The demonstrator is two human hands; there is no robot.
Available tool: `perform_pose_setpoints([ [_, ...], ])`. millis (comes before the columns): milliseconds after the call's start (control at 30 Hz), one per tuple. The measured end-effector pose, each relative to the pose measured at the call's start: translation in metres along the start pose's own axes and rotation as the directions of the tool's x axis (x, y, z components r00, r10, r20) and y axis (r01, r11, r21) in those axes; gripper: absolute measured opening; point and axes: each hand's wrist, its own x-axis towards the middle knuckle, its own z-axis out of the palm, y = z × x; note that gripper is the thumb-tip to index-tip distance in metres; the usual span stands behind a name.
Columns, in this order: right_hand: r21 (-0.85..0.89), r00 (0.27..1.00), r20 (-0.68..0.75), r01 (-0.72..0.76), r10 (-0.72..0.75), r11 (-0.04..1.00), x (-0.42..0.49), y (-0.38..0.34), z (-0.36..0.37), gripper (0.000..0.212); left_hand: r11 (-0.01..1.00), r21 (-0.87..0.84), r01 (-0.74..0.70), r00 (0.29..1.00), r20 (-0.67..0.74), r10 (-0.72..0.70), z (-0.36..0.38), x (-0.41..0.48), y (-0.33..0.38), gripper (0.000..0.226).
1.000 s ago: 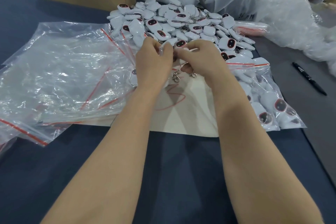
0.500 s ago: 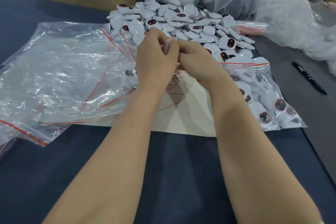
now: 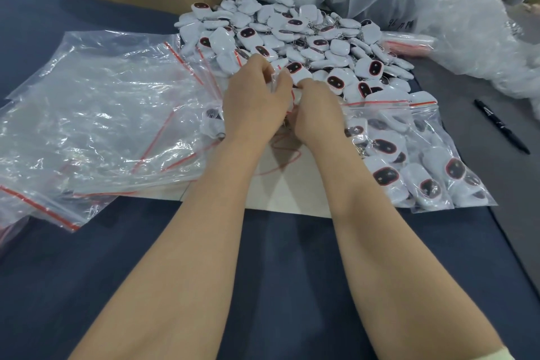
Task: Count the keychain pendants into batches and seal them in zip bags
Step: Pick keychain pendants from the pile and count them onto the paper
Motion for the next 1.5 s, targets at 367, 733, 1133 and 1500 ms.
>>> perform_pose_setpoints([
  [367, 0.777, 0.931, -0.159, -0.087, 0.328, 0.624, 0.009, 0.001, 0.011, 0.031, 0.999, 0.027, -0.019, 1.0, -0.002, 0.019, 0.001, -0.002, -0.001, 0.02],
  [733, 0.924, 0.938, 0.267, -0.183, 0.223, -0.334, 0.014, 0.0, 0.005, 0.011, 0.999, 0.033, -0.002, 1.0, 0.005, 0.002, 0.002, -0.002, -0.001, 0.017],
  [1133, 0.966, 0.959, 0.191, -0.146, 0.208, -0.213, 0.012, 0.001, 0.007, 0.013, 0.998, 0.063, 0.008, 1.0, 0.003, -0.008, 0.003, -0.002, -0.001, 0.016],
  [1500, 0.995, 0.98, 0.097, -0.099, 0.172, 0.003, 0.012, 0.003, 0.012, 0.009, 0.998, 0.061, 0.007, 1.0, 0.009, -0.008, 0.004, -0.001, -0.003, 0.017],
])
